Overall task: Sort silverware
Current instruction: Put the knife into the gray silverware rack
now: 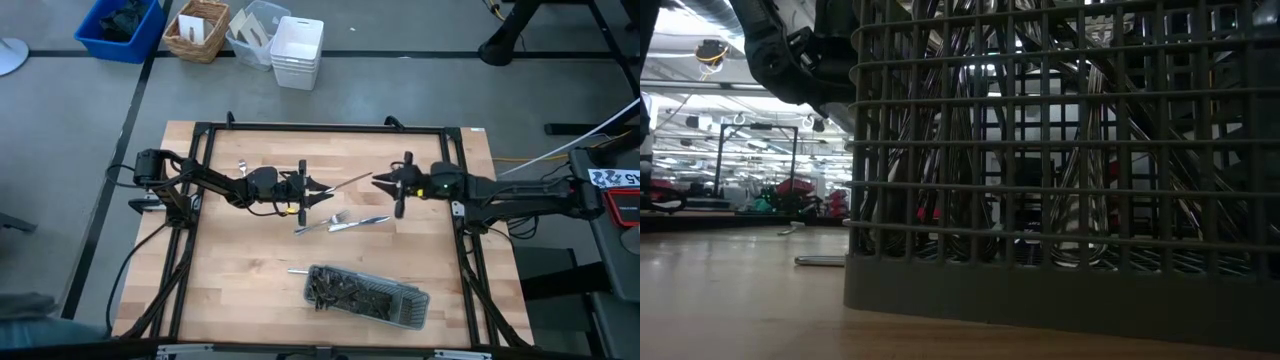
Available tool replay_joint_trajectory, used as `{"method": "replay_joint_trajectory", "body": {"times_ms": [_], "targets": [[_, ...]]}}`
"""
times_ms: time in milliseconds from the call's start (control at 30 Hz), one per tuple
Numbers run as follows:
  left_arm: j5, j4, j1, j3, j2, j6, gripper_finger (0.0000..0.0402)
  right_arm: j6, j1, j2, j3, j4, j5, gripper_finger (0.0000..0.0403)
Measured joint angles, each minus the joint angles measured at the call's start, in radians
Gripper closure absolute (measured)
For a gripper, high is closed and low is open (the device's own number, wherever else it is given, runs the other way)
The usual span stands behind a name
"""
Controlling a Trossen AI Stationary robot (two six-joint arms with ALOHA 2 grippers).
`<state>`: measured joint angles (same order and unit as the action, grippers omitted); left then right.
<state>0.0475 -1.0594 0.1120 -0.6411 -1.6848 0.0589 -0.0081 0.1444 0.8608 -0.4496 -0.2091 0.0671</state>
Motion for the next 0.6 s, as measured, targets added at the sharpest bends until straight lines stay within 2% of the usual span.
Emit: {"method": "replay_joint_trajectory", "body": {"times_ms": [100,300,600], "targets": [[0.000,-0.019,0.000,0.000,0.000,0.000,0.0339,0.000,0.000,-0.003,0.005,-0.088,0.000,0.0331],[0.000,-0.107,0.000,-0.001,0.000,0.009,0.0339,0.000,0.000,-0.001,0.005,-0.071,0.000,0.0331],[0.000,-0.101,0.000,-0.001,0.000,0.026,0.0339,0.003,0.000,-0.001,0.005,-0.105,0.000,0.0330]]}}
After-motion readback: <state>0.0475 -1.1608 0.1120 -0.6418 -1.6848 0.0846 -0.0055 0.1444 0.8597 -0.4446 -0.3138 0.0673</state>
